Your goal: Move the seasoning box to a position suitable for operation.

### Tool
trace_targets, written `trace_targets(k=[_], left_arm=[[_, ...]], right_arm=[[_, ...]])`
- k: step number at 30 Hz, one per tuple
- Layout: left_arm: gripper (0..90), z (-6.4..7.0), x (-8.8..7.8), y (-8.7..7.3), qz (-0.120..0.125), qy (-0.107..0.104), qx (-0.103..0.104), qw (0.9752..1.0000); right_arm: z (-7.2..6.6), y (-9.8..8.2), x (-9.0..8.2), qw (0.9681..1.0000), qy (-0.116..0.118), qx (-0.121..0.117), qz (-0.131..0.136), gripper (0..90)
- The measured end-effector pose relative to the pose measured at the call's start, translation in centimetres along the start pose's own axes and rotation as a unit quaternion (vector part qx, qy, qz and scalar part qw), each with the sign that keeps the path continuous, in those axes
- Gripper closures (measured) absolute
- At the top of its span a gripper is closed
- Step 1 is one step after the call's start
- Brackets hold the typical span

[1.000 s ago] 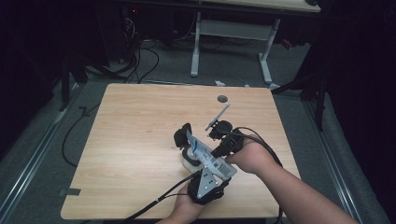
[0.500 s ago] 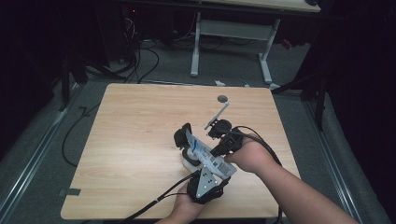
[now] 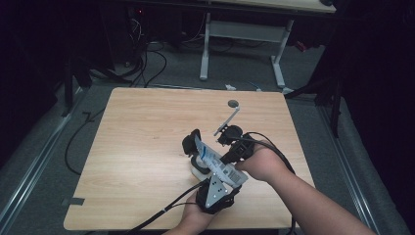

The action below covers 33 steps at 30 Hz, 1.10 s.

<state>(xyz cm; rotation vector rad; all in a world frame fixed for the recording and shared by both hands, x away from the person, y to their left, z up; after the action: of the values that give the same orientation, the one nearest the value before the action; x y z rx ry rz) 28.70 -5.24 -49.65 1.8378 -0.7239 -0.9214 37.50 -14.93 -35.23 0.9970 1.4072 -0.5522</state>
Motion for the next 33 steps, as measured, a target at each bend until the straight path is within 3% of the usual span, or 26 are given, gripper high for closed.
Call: trace_targets(k=[33], left_arm=[[53.0, -0.02, -0.10, 0.19, 0.005, 0.001, -0.001, 1.0000]], right_arm=[[0.02, 0.08, -0.19, 1.0000, 0.002, -0.002, -0.001, 89.9]])
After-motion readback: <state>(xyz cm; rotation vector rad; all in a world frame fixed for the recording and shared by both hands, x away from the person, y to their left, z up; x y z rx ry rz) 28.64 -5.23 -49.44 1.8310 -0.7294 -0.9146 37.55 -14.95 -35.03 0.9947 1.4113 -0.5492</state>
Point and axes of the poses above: each handheld gripper's, and its own axes: x roughly forward along the jaws, y roughly out of its top, z roughly to its right, the point moved 1 cm from there along x, roughly forward along the jaws, and after that the axes turned 15 degrees about x, right-handed, at the moved point
